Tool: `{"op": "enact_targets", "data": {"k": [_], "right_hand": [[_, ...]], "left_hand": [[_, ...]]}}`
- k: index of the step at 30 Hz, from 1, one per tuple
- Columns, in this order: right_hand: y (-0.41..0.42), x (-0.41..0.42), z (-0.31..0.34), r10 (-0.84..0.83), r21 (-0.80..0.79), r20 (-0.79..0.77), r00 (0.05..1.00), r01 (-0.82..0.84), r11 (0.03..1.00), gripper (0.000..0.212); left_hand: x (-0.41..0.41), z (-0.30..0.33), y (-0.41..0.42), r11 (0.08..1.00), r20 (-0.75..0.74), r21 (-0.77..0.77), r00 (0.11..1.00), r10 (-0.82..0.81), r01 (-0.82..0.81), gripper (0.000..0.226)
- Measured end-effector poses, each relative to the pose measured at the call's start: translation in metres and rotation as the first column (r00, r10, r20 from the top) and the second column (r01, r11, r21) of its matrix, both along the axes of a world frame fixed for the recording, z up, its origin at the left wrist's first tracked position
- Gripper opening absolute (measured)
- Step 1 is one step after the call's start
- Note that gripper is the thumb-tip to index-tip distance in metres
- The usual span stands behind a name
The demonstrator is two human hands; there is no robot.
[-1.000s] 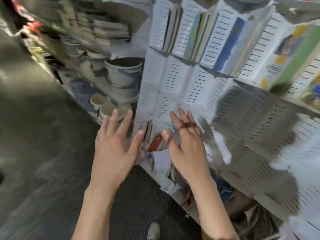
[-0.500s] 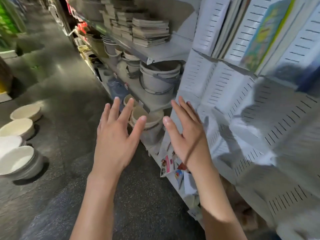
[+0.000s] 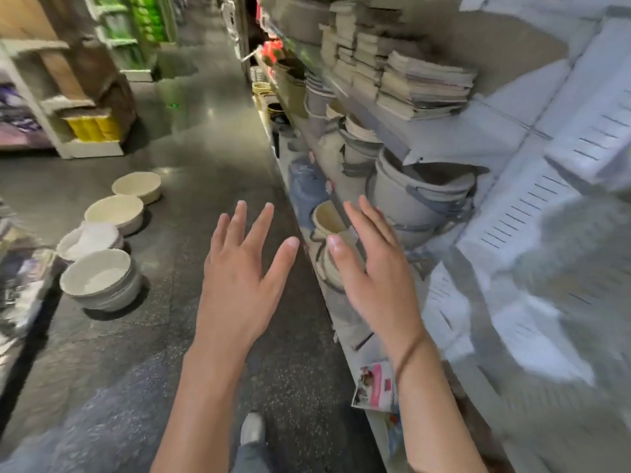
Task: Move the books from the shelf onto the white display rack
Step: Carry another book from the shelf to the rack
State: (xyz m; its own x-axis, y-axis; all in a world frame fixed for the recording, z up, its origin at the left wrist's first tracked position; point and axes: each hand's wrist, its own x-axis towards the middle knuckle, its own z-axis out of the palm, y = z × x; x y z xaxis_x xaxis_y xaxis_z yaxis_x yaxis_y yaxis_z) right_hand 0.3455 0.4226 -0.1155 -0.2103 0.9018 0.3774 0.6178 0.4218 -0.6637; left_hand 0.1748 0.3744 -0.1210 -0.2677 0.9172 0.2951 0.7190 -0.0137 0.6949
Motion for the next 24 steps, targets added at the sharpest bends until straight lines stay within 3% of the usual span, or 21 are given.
{"op": "enact_targets", "data": {"k": [7, 12, 17, 24], "right_hand": [[0.126, -0.086, 0.012, -0.001, 0.034, 0.032, 0.999, 0.000, 0.999, 0.084], [0.198, -0.132, 0.019, -0.040, 0.070, -0.061, 0.997, 0.044, 0.997, 0.077], [0.260, -0.158, 0.017, -0.100, 0.022, -0.002, 0.995, 0.100, 0.995, 0.078], [0.366, -0.192, 0.011, -0.106, 0.021, -0.055, 0.993, 0.107, 0.994, 0.079]], "left_hand": [[-0.088, 0.014, 0.128, 0.999, -0.020, 0.050, 1.000, 0.012, -0.011, 0.078], [-0.138, 0.023, 0.209, 0.998, -0.043, 0.056, 0.999, -0.031, 0.033, 0.077], [-0.163, 0.019, 0.282, 0.992, -0.055, 0.017, 0.991, -0.125, 0.126, 0.078], [-0.190, 0.015, 0.395, 0.986, -0.027, 0.041, 0.987, -0.160, 0.161, 0.078]]}}
